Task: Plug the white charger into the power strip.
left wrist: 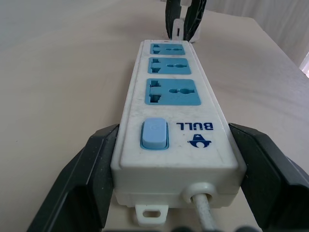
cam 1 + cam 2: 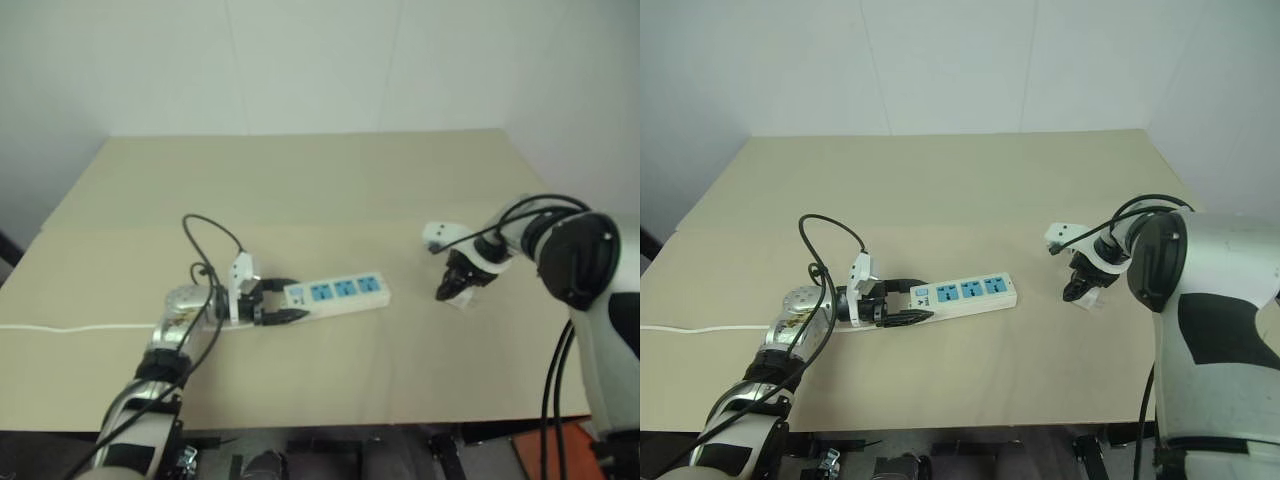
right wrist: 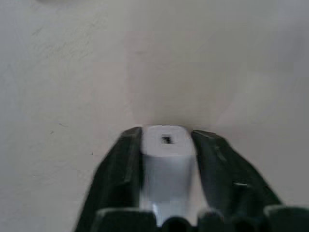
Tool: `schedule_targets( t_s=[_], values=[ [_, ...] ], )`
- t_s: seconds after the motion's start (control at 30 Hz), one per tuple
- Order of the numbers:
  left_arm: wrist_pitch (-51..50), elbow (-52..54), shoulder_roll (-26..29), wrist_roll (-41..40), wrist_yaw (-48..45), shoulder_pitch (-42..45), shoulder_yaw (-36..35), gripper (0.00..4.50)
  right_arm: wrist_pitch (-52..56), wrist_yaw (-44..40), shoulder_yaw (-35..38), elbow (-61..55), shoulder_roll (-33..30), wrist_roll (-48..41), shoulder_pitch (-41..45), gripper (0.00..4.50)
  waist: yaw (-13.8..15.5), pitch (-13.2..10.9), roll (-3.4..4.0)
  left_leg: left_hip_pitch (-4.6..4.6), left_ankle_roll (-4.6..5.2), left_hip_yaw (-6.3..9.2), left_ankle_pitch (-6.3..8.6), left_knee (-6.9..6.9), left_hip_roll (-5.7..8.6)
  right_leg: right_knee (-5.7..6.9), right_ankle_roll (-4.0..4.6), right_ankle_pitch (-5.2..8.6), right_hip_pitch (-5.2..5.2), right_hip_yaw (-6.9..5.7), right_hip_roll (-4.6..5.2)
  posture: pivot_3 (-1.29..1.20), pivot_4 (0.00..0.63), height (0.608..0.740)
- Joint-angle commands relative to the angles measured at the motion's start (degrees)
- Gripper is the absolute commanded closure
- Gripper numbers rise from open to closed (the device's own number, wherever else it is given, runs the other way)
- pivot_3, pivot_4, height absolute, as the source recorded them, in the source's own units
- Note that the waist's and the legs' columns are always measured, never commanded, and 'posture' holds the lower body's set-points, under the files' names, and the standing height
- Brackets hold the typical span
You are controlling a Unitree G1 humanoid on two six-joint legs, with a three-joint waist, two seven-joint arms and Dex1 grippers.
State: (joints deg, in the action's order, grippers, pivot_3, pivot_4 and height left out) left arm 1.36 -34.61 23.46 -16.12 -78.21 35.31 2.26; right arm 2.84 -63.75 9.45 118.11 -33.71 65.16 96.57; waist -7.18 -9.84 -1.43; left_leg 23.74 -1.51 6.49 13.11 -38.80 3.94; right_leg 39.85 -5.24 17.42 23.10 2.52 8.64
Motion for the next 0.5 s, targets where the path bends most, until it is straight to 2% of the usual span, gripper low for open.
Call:
schedule_targets(
  t_s=[0.03,0.13,0.3,0.43,0.5],
  values=[
    [0.7,1.2,0.3,0.2,0.1,-0.4,0.2,1.24,-6.6,-0.2,-0.3,1.9,-2.5,0.6,-0.5,3.37,0.0,0.0,-0.01,0.00,0.00,0.00,0.00,0.00,0.00,-0.01,0.00,0.00,-0.01,-0.01,0.00,0.00,0.150,0.740],
    [0.6,1.4,0.3,0.2,0.0,-0.5,0.2,1.24,-9.8,-0.9,-0.6,1.9,-3.5,1.0,-0.9,3.37,0.0,0.0,-0.01,0.00,0.00,0.00,0.00,0.00,0.00,-0.08,0.00,0.00,-0.01,0.00,0.00,0.00,0.150,0.740],
    [0.7,1.3,0.4,0.2,-1.2,0.0,0.7,1.24,-5.1,-1.4,0.0,1.9,-4.3,-1.1,4.0,3.37,0.0,0.0,0.00,-0.01,0.00,-0.02,0.00,0.00,0.00,-0.08,0.00,0.00,-0.01,0.01,0.00,0.00,0.150,0.740],
    [1.6,0.6,0.1,0.4,-3.1,0.9,1.5,1.24,5.5,-2.4,6.8,1.9,-4.7,-8.9,10.3,3.37,0.0,0.0,0.01,0.00,0.01,-0.05,0.00,0.07,-0.02,-0.05,0.00,0.00,0.03,0.03,0.00,0.00,0.150,0.740],
    [3.0,-0.3,-0.3,0.9,-4.5,1.5,2.2,1.24,-1.3,-4.5,12.7,1.9,-6.8,-12.6,8.4,3.37,0.3,0.0,-0.03,-0.02,0.06,-0.04,0.03,0.10,-0.04,-0.07,0.00,0.00,0.00,0.00,-0.02,0.00,0.150,0.740]
  ],
)
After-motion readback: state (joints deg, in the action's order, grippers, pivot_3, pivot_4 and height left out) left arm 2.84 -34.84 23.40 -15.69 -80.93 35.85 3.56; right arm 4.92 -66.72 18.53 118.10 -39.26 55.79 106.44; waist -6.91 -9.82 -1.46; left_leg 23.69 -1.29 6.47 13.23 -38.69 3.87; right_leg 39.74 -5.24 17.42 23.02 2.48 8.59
